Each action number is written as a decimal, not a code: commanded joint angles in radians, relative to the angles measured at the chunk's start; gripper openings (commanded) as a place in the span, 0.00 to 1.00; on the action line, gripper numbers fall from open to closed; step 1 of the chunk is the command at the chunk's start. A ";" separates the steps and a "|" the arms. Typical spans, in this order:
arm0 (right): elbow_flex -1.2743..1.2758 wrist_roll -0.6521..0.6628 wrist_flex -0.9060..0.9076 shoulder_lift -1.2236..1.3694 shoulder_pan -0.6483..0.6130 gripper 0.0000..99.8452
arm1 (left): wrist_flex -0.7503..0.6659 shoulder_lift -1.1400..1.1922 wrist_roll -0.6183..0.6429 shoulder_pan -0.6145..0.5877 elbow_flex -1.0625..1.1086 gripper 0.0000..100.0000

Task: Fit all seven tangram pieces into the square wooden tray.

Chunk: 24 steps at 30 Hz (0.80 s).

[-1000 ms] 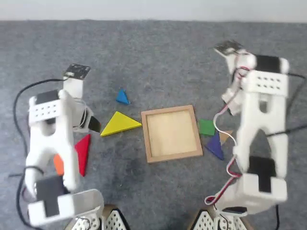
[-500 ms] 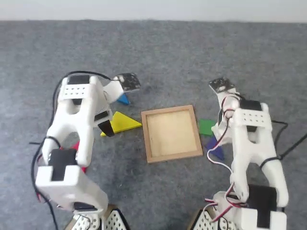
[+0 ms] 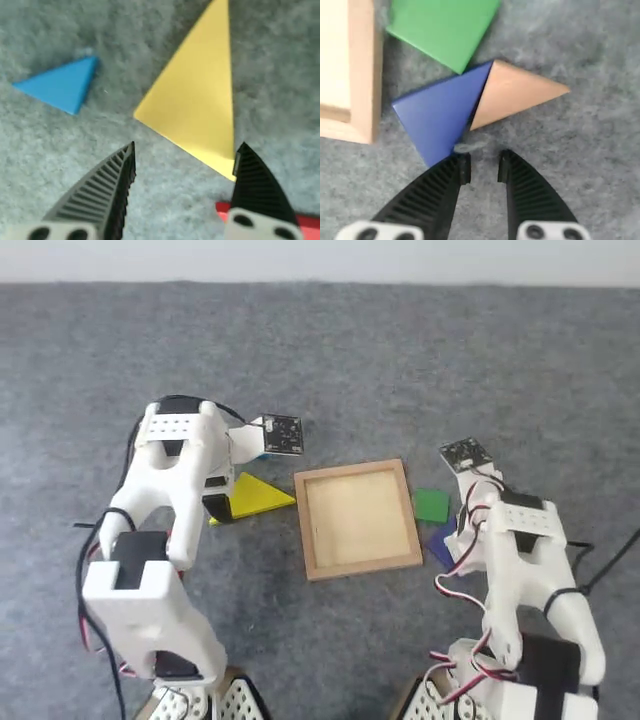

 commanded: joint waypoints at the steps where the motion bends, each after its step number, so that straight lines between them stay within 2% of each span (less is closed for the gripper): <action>1: 0.008 0.021 -0.027 -0.041 0.012 0.12 | -0.052 -0.005 0.052 0.014 -0.039 0.31; 5: 0.008 0.021 -0.027 -0.042 0.012 0.12 | -0.092 -0.002 0.176 0.048 -0.036 0.31; 10: 0.008 0.023 -0.027 -0.042 0.012 0.12 | -0.097 0.002 0.212 0.075 -0.036 0.31; 13: 0.008 0.023 -0.027 -0.042 0.012 0.12 | -0.098 0.026 0.203 0.081 -0.048 0.31; 18: 0.008 0.023 -0.027 -0.042 0.010 0.12 | -0.087 0.052 0.081 0.080 -0.076 0.31; 24: 0.009 0.025 -0.027 -0.042 0.010 0.12 | -0.092 0.058 0.017 0.081 -0.076 0.31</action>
